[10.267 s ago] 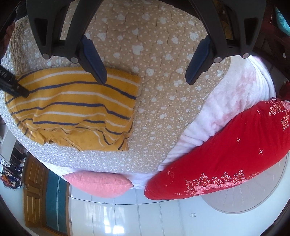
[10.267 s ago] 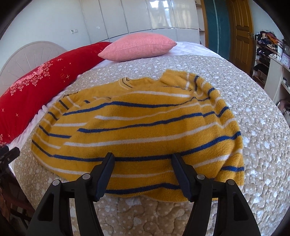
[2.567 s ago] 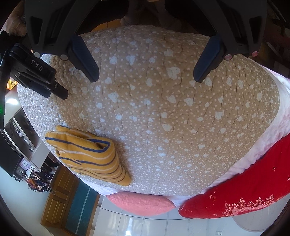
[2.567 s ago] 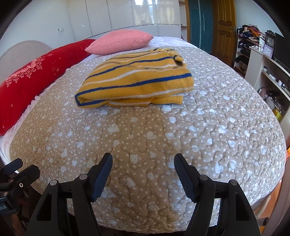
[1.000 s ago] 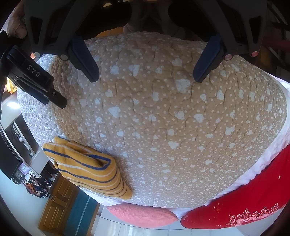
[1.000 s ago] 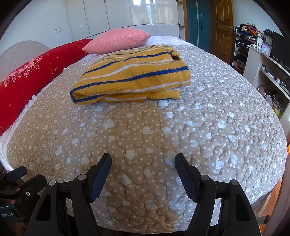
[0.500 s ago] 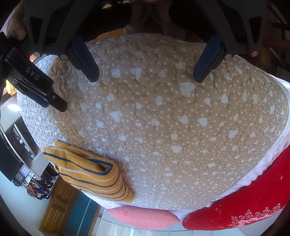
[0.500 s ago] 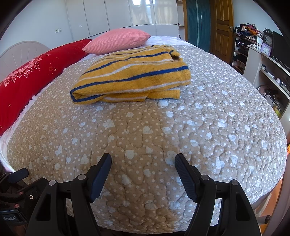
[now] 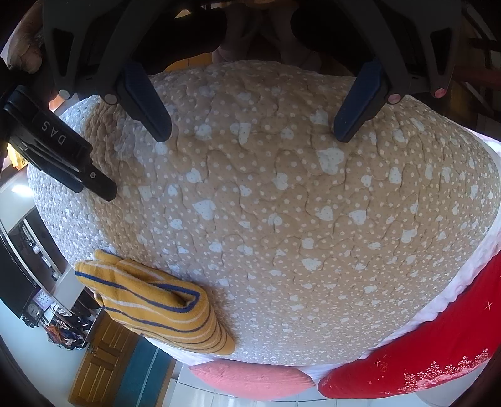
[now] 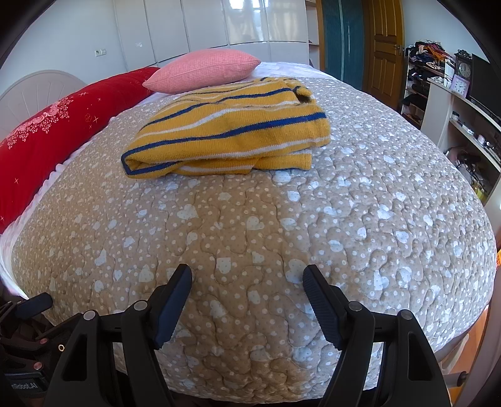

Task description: Fold small clothes

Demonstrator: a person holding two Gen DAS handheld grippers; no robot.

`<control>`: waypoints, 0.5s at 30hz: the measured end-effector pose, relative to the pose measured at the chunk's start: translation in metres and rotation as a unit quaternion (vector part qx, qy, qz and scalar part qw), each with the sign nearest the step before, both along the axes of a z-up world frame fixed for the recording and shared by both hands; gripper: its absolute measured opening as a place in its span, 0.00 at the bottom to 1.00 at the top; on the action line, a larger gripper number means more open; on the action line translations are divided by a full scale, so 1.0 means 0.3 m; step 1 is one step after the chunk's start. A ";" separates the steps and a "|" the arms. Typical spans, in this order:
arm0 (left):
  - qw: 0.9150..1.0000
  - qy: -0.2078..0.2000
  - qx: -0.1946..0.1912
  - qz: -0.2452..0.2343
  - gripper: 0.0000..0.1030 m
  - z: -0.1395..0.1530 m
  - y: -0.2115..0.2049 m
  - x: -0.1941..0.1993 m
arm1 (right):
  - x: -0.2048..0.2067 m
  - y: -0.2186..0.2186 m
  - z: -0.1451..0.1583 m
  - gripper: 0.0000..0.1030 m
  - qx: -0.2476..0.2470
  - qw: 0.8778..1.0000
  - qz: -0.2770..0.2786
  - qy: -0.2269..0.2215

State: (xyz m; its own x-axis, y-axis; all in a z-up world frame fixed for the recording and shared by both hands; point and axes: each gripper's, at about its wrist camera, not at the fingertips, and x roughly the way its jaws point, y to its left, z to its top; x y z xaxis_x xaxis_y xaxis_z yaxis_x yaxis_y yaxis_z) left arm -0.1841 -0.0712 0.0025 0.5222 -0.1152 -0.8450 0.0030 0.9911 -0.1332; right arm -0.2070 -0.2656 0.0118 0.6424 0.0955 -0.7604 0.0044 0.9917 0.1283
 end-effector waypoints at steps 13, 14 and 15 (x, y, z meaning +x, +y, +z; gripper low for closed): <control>1.000 0.004 -0.001 -0.006 1.00 -0.009 -0.003 0.003 | -0.001 0.002 -0.002 0.76 0.000 1.000 0.000 0.001; 1.000 0.004 -0.001 -0.006 1.00 -0.009 -0.003 0.003 | -0.001 0.002 -0.002 0.76 0.000 1.000 0.000 0.001; 1.000 0.004 -0.001 -0.006 1.00 -0.009 -0.004 0.003 | -0.002 0.002 -0.002 0.76 0.000 1.000 0.000 0.001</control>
State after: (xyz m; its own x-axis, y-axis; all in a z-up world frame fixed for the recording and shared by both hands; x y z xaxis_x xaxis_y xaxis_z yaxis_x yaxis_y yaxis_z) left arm -0.1832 -0.0722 -0.0001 0.5139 -0.1231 -0.8490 0.0145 0.9907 -0.1349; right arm -0.2075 -0.2649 0.0112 0.6415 0.0953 -0.7612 0.0044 0.9918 0.1279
